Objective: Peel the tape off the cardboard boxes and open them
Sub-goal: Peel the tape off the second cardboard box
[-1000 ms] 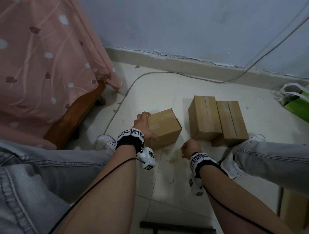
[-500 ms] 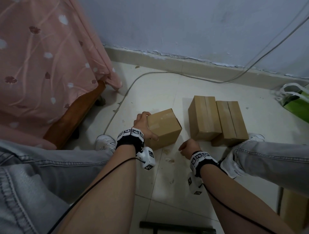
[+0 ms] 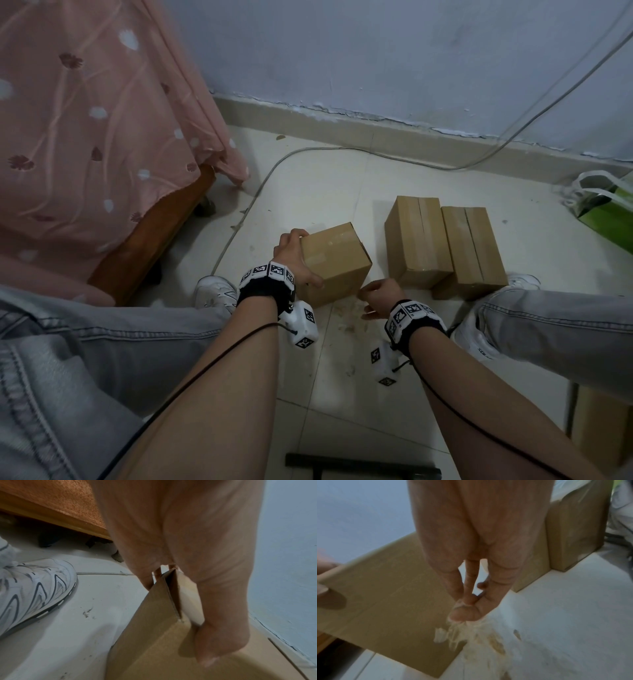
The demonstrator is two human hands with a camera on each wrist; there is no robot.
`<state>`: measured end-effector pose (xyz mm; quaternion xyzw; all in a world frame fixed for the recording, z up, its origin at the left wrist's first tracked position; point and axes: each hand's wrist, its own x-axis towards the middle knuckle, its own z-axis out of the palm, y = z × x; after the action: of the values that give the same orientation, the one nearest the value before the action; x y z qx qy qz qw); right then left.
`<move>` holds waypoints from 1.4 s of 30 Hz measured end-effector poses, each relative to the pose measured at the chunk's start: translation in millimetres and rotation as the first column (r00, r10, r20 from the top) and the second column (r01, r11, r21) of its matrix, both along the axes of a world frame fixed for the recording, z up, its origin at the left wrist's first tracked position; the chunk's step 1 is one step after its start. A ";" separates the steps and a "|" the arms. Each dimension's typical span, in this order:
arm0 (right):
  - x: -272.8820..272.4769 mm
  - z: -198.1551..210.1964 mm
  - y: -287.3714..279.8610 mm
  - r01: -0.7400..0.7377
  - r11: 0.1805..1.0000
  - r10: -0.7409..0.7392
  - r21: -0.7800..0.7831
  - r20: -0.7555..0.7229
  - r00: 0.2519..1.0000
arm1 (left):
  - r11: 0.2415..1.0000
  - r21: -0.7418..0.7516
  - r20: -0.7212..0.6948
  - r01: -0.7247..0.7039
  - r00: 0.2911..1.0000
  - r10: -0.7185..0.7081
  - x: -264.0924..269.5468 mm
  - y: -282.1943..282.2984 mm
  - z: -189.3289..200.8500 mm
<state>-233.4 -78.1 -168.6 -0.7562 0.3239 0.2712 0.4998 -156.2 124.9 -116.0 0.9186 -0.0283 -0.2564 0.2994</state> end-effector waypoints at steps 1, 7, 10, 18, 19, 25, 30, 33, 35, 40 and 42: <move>-1.4 0.6 0.1 -0.013 1.000 0.012 -0.016 -0.016 1.000 | 1.000 -0.001 0.000 -0.002 1.000 0.002 -0.1 0.0 0.0; -10.4 -8.5 -7.6 -0.046 0.996 0.041 -0.072 -0.063 0.997 | 1.000 0.002 -0.002 -0.002 1.000 0.002 0.9 0.3 -0.6; -10.4 -9.1 -7.1 0.042 0.999 -0.041 0.005 -0.090 0.995 | 1.000 0.000 -0.003 -0.003 1.000 0.003 0.7 0.1 -0.8; -13.7 -13.9 -6.2 -0.071 0.992 0.054 -0.103 -0.158 0.986 | 1.000 0.007 -0.002 -0.005 1.000 0.005 -0.1 -0.5 1.3; -13.7 -13.8 -7.5 -0.103 0.987 0.085 -0.125 -0.143 0.986 | 1.000 0.007 -0.003 -0.005 1.000 0.005 -0.3 -0.7 1.6; -12.4 -8.2 -9.0 -0.106 0.977 0.086 -0.183 -0.112 0.990 | 1.000 0.015 -0.009 -0.003 1.000 0.003 -0.5 -0.2 2.2; -13.4 0.0 -5.6 -0.027 0.991 0.019 -0.128 -0.068 0.997 | 1.000 0.009 -0.035 0.028 0.999 -0.027 -0.5 3.6 4.4; -13.7 -2.6 -5.0 -0.115 0.979 0.109 -0.168 -0.044 0.993 | 0.999 -0.047 -0.071 0.009 0.997 -0.013 -2.4 7.7 7.2; -15.6 -2.4 -4.8 -0.146 0.968 0.140 -0.203 -0.044 0.989 | 0.994 -0.085 -0.052 -0.071 0.996 0.067 -4.9 6.8 12.6; -8.9 -23.8 -12.9 -0.091 0.976 0.084 -0.197 -0.044 0.995 | 0.960 -0.131 0.048 -0.247 0.966 0.255 0.5 4.8 31.9; -8.8 -19.1 -12.5 -0.098 0.982 0.086 -0.162 -0.077 0.993 | 0.949 -0.169 0.021 -0.265 0.962 0.272 4.7 5.2 38.2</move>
<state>-242.2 -90.6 -187.7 -0.7993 0.3272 0.2924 0.4105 -151.5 130.1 -77.8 0.8913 0.0692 -0.1899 0.4058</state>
